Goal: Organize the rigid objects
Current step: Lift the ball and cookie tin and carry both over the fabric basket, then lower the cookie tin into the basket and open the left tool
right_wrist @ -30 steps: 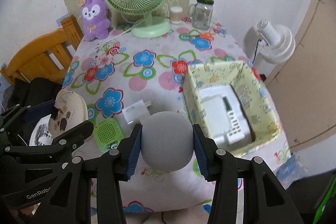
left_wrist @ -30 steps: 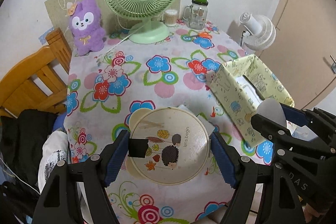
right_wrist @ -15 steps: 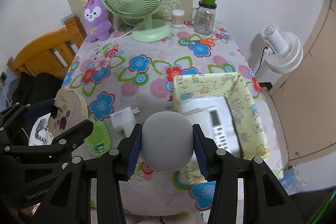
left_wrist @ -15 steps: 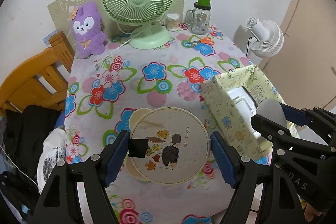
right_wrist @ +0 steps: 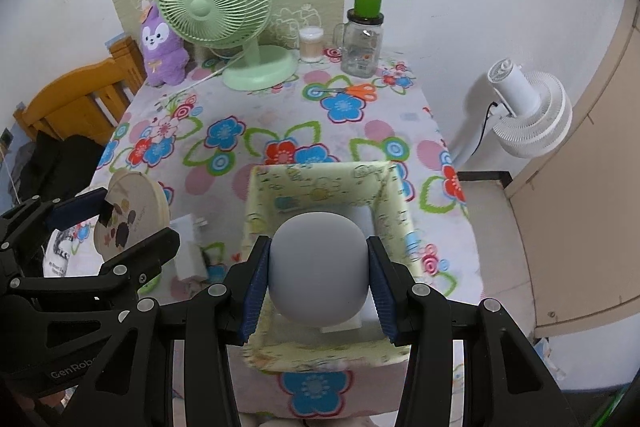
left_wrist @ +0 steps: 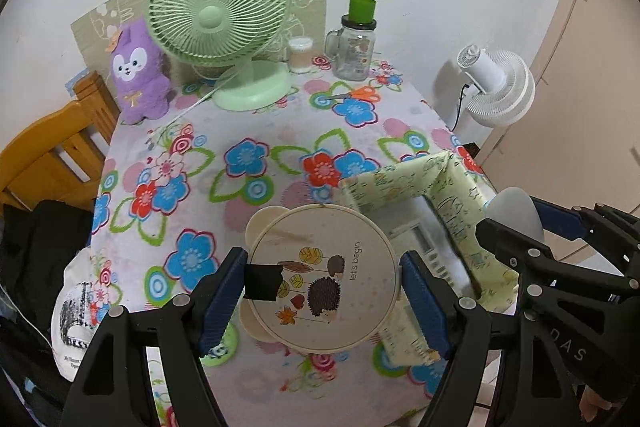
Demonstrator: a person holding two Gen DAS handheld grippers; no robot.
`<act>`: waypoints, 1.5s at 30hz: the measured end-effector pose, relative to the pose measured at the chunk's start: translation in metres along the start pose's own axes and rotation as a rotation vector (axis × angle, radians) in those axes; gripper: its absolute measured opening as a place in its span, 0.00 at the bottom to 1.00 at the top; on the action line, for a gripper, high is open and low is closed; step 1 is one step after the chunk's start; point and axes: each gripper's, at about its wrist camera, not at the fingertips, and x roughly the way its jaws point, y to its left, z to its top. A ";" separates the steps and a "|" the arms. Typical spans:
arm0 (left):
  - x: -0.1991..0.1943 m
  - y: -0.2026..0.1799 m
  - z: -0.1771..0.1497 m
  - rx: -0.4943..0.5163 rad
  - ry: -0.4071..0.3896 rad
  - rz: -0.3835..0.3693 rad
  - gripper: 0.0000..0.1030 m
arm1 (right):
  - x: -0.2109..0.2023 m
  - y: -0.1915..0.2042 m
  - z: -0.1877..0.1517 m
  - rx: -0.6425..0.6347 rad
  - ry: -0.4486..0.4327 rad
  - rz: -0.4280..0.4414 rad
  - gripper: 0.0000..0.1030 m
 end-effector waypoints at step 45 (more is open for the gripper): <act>0.095 -0.121 -0.011 -0.017 0.189 -0.033 0.77 | 0.057 -0.117 -0.009 -0.021 0.120 0.045 0.48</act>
